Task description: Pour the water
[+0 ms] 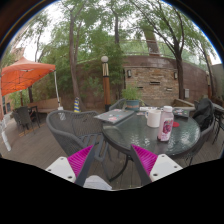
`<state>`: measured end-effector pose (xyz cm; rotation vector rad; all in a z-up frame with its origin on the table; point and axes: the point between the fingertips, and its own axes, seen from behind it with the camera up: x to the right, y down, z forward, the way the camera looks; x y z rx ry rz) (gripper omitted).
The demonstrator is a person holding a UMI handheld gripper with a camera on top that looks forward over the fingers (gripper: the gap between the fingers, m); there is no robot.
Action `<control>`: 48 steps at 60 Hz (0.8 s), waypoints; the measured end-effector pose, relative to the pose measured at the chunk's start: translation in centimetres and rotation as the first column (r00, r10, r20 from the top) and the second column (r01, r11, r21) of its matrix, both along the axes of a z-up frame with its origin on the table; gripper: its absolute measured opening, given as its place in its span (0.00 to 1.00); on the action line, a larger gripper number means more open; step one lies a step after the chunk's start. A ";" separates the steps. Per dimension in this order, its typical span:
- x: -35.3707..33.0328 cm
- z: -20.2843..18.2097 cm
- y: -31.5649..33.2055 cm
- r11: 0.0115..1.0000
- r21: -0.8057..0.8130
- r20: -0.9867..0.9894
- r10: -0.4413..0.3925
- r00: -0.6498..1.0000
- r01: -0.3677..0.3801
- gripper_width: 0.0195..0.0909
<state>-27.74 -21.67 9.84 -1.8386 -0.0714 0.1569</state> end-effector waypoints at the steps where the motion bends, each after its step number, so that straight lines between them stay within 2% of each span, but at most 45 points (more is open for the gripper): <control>1: 0.0 0.0 0.0 1.000 0.000 -0.002 0.000 1.000 0.000 0.85; 13: 1.7 -0.1 0.9 1.000 0.006 -0.015 -0.025 1.000 0.025 0.84; 21: 5.8 0.5 3.3 0.994 0.100 0.070 -0.045 0.997 0.037 0.82; 29: 14.0 -1.7 6.3 0.979 0.120 0.131 -0.182 0.975 0.166 0.82; 38: 18.9 -1.8 11.4 0.958 0.144 0.073 -0.262 0.962 0.249 0.82; 48: 23.6 -1.5 16.9 0.927 0.179 0.127 -0.355 0.926 0.331 0.83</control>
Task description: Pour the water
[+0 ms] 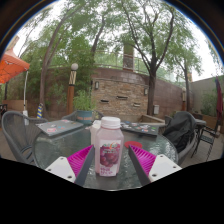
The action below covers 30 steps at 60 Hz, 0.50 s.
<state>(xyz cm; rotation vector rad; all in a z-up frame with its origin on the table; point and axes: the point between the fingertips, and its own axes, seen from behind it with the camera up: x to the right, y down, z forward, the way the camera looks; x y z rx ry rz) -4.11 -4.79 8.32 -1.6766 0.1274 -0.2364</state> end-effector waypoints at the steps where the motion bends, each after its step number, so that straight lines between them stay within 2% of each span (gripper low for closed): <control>1: 0.4 0.0 0.5 1.000 0.001 0.004 -0.010 1.000 0.010 0.84; 5: 0.2 0.3 2.5 1.000 0.012 -0.010 -0.003 1.000 0.003 0.85; 8: -0.4 -0.1 3.6 1.000 0.001 -0.023 0.015 1.000 -0.015 0.82; 11: -0.9 -0.3 4.2 1.000 -0.015 -0.016 0.026 1.000 -0.026 0.68; 13: -0.8 -1.1 4.6 0.999 -0.031 -0.010 0.014 1.000 -0.014 0.51; 23: 0.3 -1.0 3.6 0.999 0.005 -0.053 -0.052 0.997 0.052 0.44; 30: 0.2 -1.1 3.4 0.998 0.013 -0.076 -0.055 0.996 0.056 0.36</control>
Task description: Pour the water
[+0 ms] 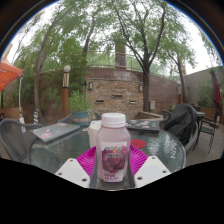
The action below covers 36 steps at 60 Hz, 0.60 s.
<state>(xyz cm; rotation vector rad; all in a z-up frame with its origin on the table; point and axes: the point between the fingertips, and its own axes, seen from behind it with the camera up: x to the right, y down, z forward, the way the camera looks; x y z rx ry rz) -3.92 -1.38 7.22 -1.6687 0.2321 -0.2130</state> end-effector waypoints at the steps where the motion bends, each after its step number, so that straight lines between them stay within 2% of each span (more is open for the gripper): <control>1: 0.0 -0.1 -0.1 1.000 -0.001 -0.004 -0.001 1.000 0.001 0.35; 14: -1.0 -0.2 0.3 0.998 -0.048 0.093 0.054 0.994 -0.050 0.33; 19: 0.0 0.1 0.0 0.996 -0.082 0.154 0.049 0.987 -0.037 0.33; 25: 3.3 1.5 0.2 0.993 -0.115 0.272 0.012 0.962 0.020 0.33; 29: 7.0 4.3 0.1 0.985 -0.149 0.428 -0.011 0.904 0.083 0.33; 33: 10.8 5.7 1.9 0.970 -0.170 0.658 -0.020 0.753 0.175 0.33; 36: 12.4 8.4 2.9 0.947 -0.201 0.834 0.032 0.550 0.251 0.33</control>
